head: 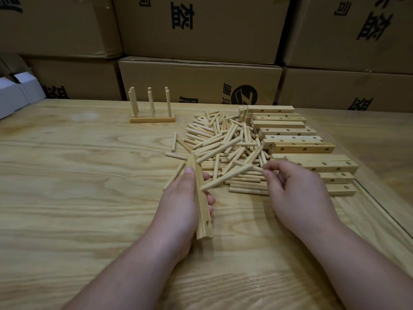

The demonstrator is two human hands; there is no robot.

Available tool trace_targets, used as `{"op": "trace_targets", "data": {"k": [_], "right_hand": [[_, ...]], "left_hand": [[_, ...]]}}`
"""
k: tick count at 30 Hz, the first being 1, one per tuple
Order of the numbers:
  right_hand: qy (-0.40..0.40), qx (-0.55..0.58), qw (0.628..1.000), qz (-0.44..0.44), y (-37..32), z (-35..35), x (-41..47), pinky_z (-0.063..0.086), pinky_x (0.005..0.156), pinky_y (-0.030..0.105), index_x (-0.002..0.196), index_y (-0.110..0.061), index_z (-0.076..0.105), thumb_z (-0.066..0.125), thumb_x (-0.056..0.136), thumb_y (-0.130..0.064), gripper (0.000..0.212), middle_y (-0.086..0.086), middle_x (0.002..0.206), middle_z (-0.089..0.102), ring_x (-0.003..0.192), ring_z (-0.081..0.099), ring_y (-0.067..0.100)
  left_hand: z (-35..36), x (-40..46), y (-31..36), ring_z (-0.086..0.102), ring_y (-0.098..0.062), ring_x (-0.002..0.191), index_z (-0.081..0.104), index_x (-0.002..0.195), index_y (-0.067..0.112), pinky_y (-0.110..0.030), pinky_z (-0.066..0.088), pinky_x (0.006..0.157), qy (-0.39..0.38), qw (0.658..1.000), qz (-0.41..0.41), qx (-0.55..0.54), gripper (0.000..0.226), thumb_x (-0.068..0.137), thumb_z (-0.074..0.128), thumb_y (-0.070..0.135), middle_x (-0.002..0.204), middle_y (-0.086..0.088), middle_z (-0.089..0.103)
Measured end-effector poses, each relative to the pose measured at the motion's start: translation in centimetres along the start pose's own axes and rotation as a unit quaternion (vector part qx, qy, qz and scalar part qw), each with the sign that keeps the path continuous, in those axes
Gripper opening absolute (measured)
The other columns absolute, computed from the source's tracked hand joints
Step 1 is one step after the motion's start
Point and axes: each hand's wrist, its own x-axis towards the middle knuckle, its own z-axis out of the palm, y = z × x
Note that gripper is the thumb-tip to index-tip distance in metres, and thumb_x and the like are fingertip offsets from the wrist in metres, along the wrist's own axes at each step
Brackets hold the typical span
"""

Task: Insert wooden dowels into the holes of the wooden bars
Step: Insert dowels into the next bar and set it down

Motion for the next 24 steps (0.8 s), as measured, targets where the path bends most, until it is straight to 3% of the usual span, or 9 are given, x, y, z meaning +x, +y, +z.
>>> {"op": "trace_targets", "data": {"k": [3, 8, 13, 18, 24], "right_hand": [[0.018, 0.046, 0.999, -0.010, -0.2, -0.4, -0.3, 0.032, 0.054, 0.015, 0.101, -0.029, 0.073, 0.065, 0.093, -0.028, 0.011, -0.018, 0.059, 0.051, 0.068, 0.053, -0.003], [0.041, 0.085, 0.995, -0.042, -0.6, -0.9, -0.9, 0.035, 0.068, 0.001, 0.102, -0.027, 0.075, 0.068, 0.090, -0.026, 0.014, -0.015, 0.088, 0.047, 0.087, 0.047, -0.009], [-0.010, 0.106, 0.992, -0.070, -0.8, -1.2, -1.7, 0.038, 0.079, 0.015, 0.095, -0.038, 0.068, 0.064, 0.089, -0.029, 0.012, -0.022, 0.096, 0.055, 0.099, 0.052, -0.001], [-0.073, 0.111, 0.986, -0.099, -1.3, -1.1, -2.1, 0.040, 0.086, 0.013, 0.090, -0.042, 0.064, 0.066, 0.089, -0.027, 0.016, -0.028, 0.093, 0.062, 0.101, 0.055, -0.005], [-0.126, 0.117, 0.968, -0.180, -2.3, -0.6, -3.0, 0.048, 0.088, 0.031, 0.092, -0.033, 0.068, 0.063, 0.089, -0.033, 0.006, -0.021, 0.090, 0.064, 0.097, 0.057, 0.000]], "left_hand": [[-0.1, 0.0, 0.1, 0.050, -0.013, 0.040, 0.073, 0.092, 0.018, -0.023, 0.043, 0.040, 0.000, 1.000, 0.007, -0.011, 0.046, 0.106, 0.039, 0.046, 0.054, -0.004, 0.057], [-0.5, 0.0, 0.4, 0.050, -0.016, 0.043, 0.073, 0.092, 0.028, -0.028, 0.045, 0.042, -0.015, 0.998, 0.061, -0.028, 0.049, 0.106, 0.032, 0.053, 0.056, -0.006, 0.057], [-1.7, 0.9, 1.6, 0.053, -0.013, 0.046, 0.069, 0.099, 0.032, -0.028, 0.047, 0.042, 0.019, 0.992, 0.124, -0.009, 0.050, 0.106, 0.026, 0.057, 0.058, -0.003, 0.056], [-2.5, 1.6, 1.8, 0.054, -0.010, 0.044, 0.073, 0.097, 0.037, -0.027, 0.045, 0.041, 0.052, 0.992, 0.110, 0.032, 0.051, 0.104, 0.028, 0.060, 0.055, 0.002, 0.057], [-2.4, 1.7, 1.4, 0.055, -0.011, 0.044, 0.072, 0.096, 0.041, -0.027, 0.046, 0.043, 0.071, 0.988, 0.115, 0.076, 0.051, 0.103, 0.026, 0.062, 0.053, 0.003, 0.058]]}}
